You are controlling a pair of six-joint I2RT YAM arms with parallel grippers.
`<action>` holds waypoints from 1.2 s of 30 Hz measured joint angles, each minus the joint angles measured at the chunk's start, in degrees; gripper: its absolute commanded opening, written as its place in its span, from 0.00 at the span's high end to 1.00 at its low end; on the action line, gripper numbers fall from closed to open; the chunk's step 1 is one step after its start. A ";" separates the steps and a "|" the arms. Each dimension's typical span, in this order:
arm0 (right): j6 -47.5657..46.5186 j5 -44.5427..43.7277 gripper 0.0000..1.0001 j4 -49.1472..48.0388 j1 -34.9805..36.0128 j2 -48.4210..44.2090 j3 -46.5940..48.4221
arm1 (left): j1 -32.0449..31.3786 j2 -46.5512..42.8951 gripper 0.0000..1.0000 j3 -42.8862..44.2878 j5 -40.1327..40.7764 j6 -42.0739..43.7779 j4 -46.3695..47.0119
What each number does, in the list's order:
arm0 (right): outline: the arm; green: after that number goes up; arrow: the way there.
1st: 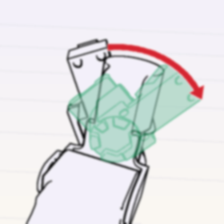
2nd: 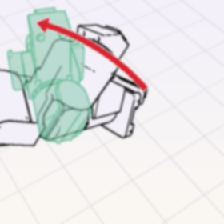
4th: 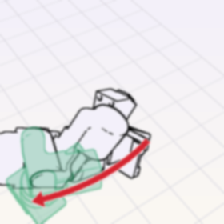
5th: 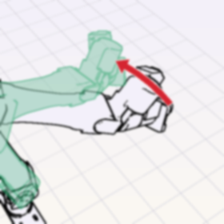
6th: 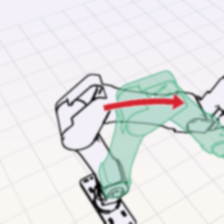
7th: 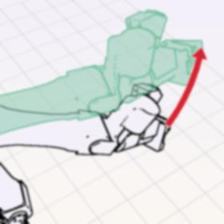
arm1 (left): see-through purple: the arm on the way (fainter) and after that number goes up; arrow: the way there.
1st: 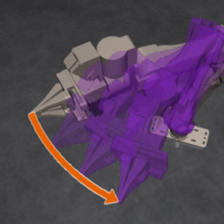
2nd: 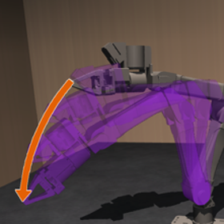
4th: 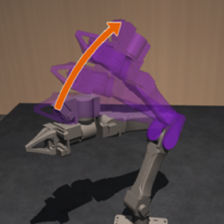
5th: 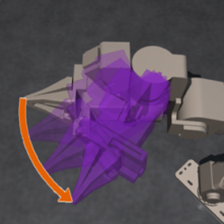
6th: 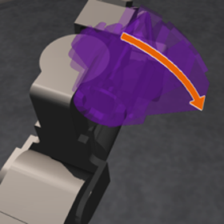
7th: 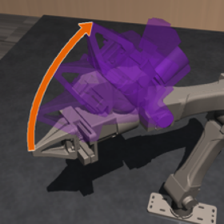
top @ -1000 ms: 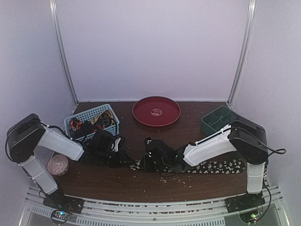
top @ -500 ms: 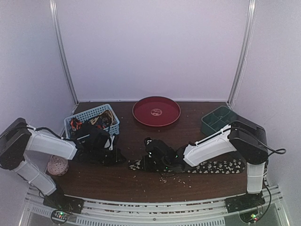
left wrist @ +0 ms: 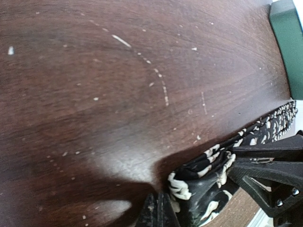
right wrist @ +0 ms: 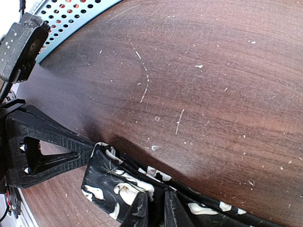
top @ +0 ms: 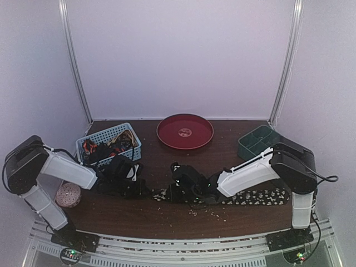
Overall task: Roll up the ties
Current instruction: Roll the tie at the center of the board.
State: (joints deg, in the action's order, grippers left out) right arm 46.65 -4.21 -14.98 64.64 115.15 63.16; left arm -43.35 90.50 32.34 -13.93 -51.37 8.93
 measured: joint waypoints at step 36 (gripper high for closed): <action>-0.24 -1.03 0.89 -6.56 -0.55 -2.47 -6.69 | -2.67 3.45 1.00 0.07 -10.32 -3.89 14.45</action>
State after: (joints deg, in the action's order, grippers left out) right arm 46.41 -5.23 -21.54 64.10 112.68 56.47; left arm -46.02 93.95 32.40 -24.25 -55.27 23.38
